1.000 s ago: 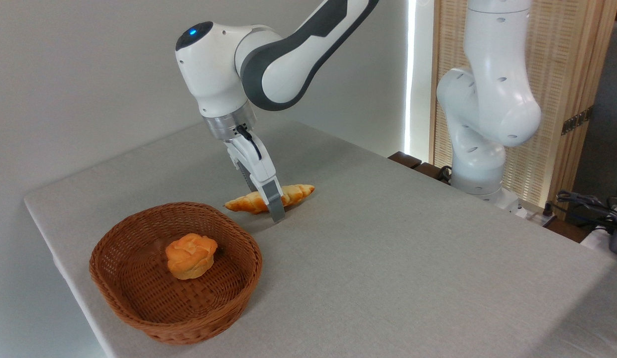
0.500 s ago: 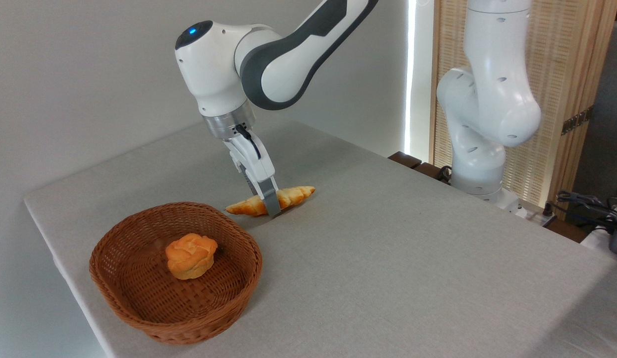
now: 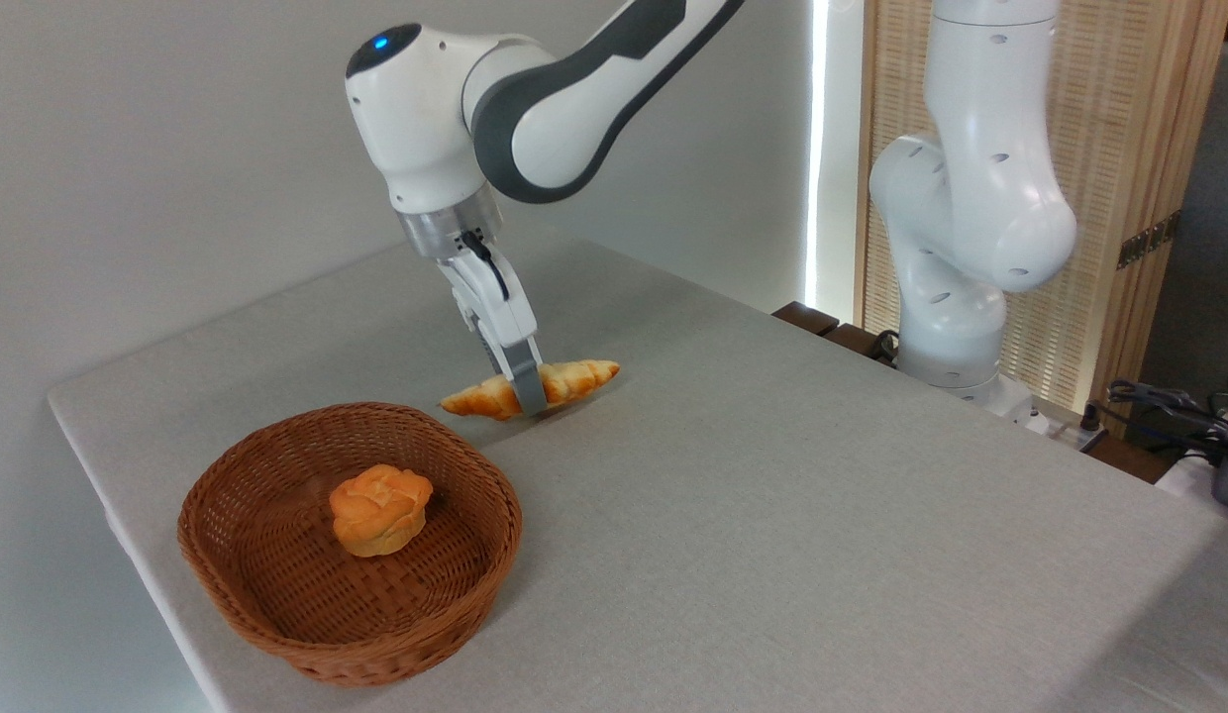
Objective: Put bread into the basket
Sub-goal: 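Lift the croissant and carry it over the wicker basket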
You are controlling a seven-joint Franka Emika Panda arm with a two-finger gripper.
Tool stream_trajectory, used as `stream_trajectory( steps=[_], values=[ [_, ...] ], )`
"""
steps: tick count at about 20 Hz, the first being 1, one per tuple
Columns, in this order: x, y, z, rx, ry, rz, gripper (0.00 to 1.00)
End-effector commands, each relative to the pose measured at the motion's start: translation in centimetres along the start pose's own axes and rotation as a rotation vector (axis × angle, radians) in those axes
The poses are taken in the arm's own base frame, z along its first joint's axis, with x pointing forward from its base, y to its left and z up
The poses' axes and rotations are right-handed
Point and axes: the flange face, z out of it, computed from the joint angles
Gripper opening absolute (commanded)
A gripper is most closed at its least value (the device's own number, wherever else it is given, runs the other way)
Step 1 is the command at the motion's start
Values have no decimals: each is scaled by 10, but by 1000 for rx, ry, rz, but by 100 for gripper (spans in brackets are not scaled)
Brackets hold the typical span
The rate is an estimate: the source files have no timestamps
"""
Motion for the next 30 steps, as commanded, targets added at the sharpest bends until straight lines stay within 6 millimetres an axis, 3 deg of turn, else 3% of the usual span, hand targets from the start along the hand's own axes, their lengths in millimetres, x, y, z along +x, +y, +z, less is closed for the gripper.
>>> stream_trajectory(
  steps=[1,7,14,20,21,25,30],
  values=[
    [-4,6,-21,-2,19,11,26],
    [-9,7,-62,-20,70,-10,29],
    [-21,-50,-120,34,261,-123,35],
    [-8,-86,-118,145,386,-167,55],
    [-2,-92,-112,167,406,-176,73],
    [6,-108,-98,202,438,-198,99],
    [9,-121,-85,198,460,-233,100]
  ],
)
